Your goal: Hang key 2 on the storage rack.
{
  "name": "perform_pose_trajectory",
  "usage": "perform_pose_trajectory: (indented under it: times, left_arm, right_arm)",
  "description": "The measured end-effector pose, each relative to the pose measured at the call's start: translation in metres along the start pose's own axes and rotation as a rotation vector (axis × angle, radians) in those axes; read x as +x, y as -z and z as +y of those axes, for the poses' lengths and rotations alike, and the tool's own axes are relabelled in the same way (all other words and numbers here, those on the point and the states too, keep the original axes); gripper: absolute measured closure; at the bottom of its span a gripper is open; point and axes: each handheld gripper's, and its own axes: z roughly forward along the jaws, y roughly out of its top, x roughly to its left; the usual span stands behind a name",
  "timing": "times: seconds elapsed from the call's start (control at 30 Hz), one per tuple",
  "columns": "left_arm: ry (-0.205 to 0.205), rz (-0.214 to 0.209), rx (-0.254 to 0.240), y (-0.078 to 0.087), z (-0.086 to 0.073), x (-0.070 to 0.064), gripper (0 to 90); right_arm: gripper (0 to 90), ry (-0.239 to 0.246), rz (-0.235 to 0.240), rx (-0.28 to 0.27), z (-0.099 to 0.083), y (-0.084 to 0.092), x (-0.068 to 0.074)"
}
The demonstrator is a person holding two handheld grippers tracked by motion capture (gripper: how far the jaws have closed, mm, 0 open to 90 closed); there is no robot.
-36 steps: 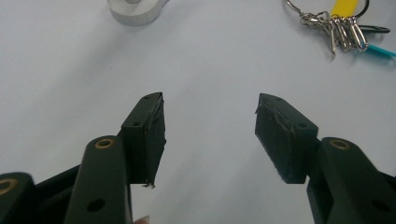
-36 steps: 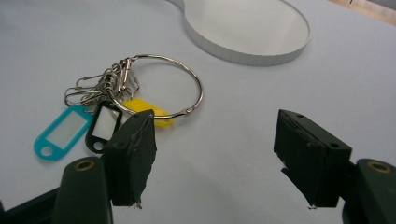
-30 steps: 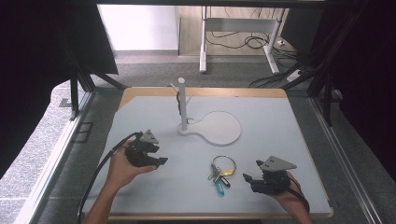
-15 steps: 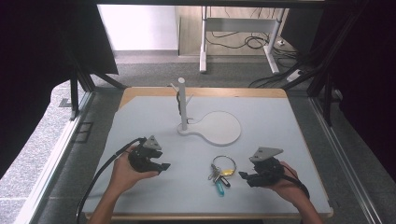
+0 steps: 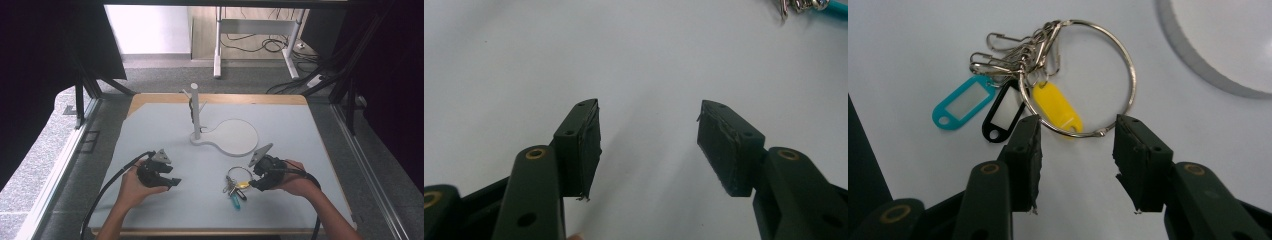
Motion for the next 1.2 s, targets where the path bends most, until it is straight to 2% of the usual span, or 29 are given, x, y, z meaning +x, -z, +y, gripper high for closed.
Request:
perform_pose_trajectory:
  times: [0.03,0.07,0.1,0.13,0.17,0.2,0.33,0.37,0.4,0.43,0.47,0.53,0.63,0.87,1.07,1.13,1.2]
  left_arm:
    - [-0.003,-0.003,0.000,0.000,0.000,0.000,42.9]
    - [-0.004,-0.008,-0.005,0.000,-0.001,0.001,42.9]
    - [-0.005,-0.014,-0.004,0.000,-0.002,0.000,43.0]
    - [-0.003,-0.017,-0.005,0.000,-0.003,0.000,43.0]
    - [0.000,-0.016,-0.007,0.000,-0.003,-0.001,43.0]
    - [0.001,-0.019,-0.011,0.001,-0.003,-0.001,43.0]
    - [0.005,-0.019,-0.023,0.005,-0.005,-0.001,42.9]
    - [0.011,-0.019,-0.031,0.006,-0.006,-0.001,42.9]
    - [0.011,-0.019,-0.031,0.006,-0.006,-0.001,42.9]
    - [0.017,-0.019,-0.029,0.007,-0.007,0.000,42.9]
    - [0.011,-0.014,-0.025,0.007,-0.008,0.000,42.9]
    - [0.026,-0.015,-0.032,0.007,-0.009,0.001,42.9]
    - [0.037,-0.015,-0.039,0.008,-0.012,0.002,42.9]
    - [0.045,-0.012,-0.036,0.009,-0.015,0.004,42.8]
    - [0.055,-0.011,-0.041,0.008,-0.017,0.005,42.8]
    - [0.049,-0.003,-0.036,0.010,-0.018,0.004,42.7]
    - [0.052,-0.003,-0.036,0.011,-0.018,0.004,42.8]
  right_arm:
    - [57.0,0.048,0.003,0.032,0.004,-0.006,0.001]
    - [57.0,0.048,0.003,0.032,0.004,-0.006,0.001]
    - [58.6,0.068,0.004,0.045,0.007,-0.009,0.002]
    - [59.6,0.094,0.010,0.060,0.009,-0.012,0.002]
    - [61.0,0.140,0.022,0.085,0.014,-0.018,0.004]
    - [61.0,0.140,0.022,0.085,0.014,-0.018,0.004]
    - [63.2,0.212,0.040,0.127,0.025,-0.031,0.009]
    - [64.5,0.243,0.057,0.142,0.029,-0.037,0.012]
    - [64.5,0.243,0.057,0.142,0.029,-0.037,0.012]
    - [66.2,0.264,0.071,0.153,0.031,-0.041,0.015]
    - [66.2,0.264,0.071,0.153,0.031,-0.041,0.015]
    - [69.4,0.280,0.082,0.161,0.032,-0.043,0.017]
    - [75.3,0.295,0.079,0.199,0.032,-0.048,0.019]
    - [84.3,0.312,0.073,0.207,0.035,-0.054,0.023]
    - [86.6,0.302,0.074,0.198,0.039,-0.048,0.025]
    - [86.6,0.283,0.090,0.192,0.040,-0.041,0.025]
    - [86.6,0.290,0.090,0.194,0.041,-0.038,0.025]
